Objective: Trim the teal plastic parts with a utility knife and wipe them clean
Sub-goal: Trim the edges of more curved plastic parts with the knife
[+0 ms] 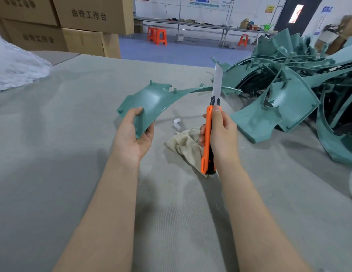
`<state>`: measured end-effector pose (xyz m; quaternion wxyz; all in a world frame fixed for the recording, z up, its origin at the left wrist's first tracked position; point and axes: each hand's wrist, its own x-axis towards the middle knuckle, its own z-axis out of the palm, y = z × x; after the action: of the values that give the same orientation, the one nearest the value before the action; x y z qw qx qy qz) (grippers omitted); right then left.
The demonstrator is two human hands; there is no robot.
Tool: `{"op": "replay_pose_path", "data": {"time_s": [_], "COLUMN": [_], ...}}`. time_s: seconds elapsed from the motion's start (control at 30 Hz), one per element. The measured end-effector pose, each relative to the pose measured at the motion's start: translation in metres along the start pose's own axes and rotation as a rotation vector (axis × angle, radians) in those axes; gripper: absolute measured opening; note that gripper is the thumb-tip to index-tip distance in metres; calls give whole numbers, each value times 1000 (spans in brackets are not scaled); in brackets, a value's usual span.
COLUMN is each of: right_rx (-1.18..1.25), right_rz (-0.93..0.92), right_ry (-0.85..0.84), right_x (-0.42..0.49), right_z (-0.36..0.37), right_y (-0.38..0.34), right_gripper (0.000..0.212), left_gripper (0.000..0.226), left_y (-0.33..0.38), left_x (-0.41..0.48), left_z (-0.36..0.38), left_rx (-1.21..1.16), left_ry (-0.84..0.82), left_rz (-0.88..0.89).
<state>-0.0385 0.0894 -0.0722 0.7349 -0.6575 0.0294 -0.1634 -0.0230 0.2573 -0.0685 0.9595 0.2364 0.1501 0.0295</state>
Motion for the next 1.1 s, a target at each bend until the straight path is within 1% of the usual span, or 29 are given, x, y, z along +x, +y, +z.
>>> {"op": "replay_pose_path", "data": {"time_s": [0.17,0.3,0.4,0.47,0.53,0.67,0.8,0.93,1.03,1.1], "right_rx": [-36,-145,-249,-280,-255,-75,43,127,214,230], "right_rz": [-21,-84,-124,-132,-145,-117,-52,3,48,72], "right_ry": [-66,-166,-263,-297,-261,-60,102,142,129,126], "right_x": [-4,-10,-16,-19,-17,-8,-1,1,1,2], "right_z": [9,20,25,27,24,11,-3,-7,-9,-10], "right_y": [2,4,7,7,4,-7,-12,-15,-17,-18], "right_gripper": [35,31,32,30,31,31,27,24,21,21], "left_gripper": [10,12,9,7,9,11,11,20,20,20], "left_y": [-1,-1,-1,0,0,-1,-2,-3,-3,-4], "left_x": [0,0,1,2,2,1,-2,-3,-4,-6], "left_z": [0,-2,0,0,-1,-1,3,4,5,5], "left_rx": [16,35,25,7,7,36,97,183,314,362], "left_ry": [-5,-1,7,16,20,31,-24,-94,-123,-149], "left_rz": [1,3,11,18,20,68,126,188,256,293]}}
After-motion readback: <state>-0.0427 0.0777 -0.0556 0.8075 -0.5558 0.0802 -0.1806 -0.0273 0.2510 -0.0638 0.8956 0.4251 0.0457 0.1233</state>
